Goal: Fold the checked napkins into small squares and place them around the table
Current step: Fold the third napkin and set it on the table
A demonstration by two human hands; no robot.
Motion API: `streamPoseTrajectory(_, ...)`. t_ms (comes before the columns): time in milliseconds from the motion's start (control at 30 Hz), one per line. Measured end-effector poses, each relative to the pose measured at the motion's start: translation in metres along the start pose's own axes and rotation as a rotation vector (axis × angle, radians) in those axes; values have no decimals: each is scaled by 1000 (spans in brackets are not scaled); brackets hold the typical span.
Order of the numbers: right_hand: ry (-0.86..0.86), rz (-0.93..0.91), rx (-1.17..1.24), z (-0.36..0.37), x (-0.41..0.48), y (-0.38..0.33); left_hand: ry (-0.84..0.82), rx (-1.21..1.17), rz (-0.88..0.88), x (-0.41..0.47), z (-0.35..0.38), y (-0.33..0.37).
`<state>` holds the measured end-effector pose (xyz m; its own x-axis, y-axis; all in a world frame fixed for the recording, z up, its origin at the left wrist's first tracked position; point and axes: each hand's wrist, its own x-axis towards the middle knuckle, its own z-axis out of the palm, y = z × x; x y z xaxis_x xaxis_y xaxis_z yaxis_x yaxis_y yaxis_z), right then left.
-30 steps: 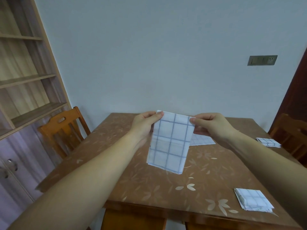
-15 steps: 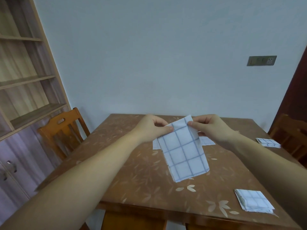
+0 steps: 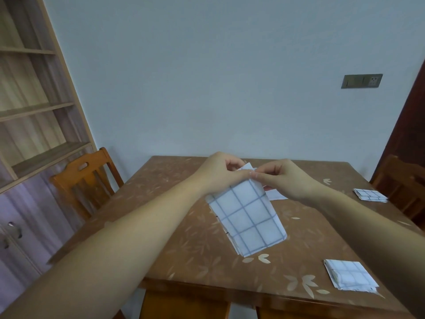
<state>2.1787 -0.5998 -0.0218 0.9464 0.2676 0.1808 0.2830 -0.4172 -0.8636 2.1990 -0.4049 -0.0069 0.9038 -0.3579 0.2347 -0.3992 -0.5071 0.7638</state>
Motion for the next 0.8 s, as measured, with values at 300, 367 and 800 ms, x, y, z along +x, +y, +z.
streamPoseTrajectory(300, -106, 46, -175, -3, -1, 24, 55, -81, -7, 5, -14, -4)
streamPoseTrajectory(367, -139, 90, -264, -4, -3, 28, 67, -76, 8, 6, -19, -7)
streamPoseTrajectory(800, -262, 105, -380, 0, 6, 21, 7, -21, -6, 9, -15, -13)
